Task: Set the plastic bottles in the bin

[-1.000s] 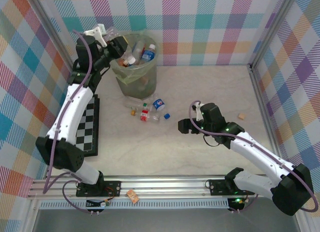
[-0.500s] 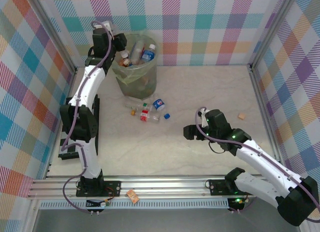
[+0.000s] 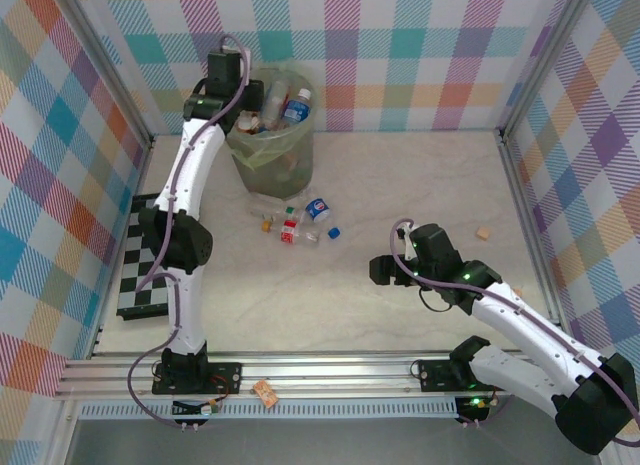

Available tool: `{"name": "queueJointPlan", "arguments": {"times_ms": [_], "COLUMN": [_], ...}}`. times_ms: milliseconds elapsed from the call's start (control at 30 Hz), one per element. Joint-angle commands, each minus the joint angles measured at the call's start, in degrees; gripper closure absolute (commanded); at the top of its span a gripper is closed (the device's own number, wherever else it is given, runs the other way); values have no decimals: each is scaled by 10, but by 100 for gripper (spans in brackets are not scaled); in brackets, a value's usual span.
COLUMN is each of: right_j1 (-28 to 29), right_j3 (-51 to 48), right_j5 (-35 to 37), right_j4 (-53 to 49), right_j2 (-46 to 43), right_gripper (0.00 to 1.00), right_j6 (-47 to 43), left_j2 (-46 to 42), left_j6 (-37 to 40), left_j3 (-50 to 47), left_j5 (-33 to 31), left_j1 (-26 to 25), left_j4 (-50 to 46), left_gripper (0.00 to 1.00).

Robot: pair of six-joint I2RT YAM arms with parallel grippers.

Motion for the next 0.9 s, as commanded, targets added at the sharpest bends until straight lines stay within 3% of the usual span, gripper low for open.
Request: {"name": "queueJointPlan", "arguments": {"times_ms": [0,67,267,367,667,867], "right_j1": [-2,-2,-2,-1,-2,-1], "right_j3": [-5,-6,-3,-5,-11,-13], "right_j5": [-2,-1,-3,-5,-6,-8], "right_j4": [7,7,10,12,19,21], "right_j2": [-2,-4,4,4,7,7], "right_gripper": [11,11,11,11,11,11], "right_j6": [8,7,6,8,10,11], "left_j2": [20,21,14,1,-58,-65], "left_j6": [24,15,-1,-12,-56,-63], "left_j3": [19,19,18,18,-3,-28], "left_j5": [-19,-14,23,46,97,104], "left_j1": [-1,-1,0,2,3,3], "left_j4": [-78,-95,-93,-81,-20,-18], "left_gripper": [56,55,23,17,15,33]}}
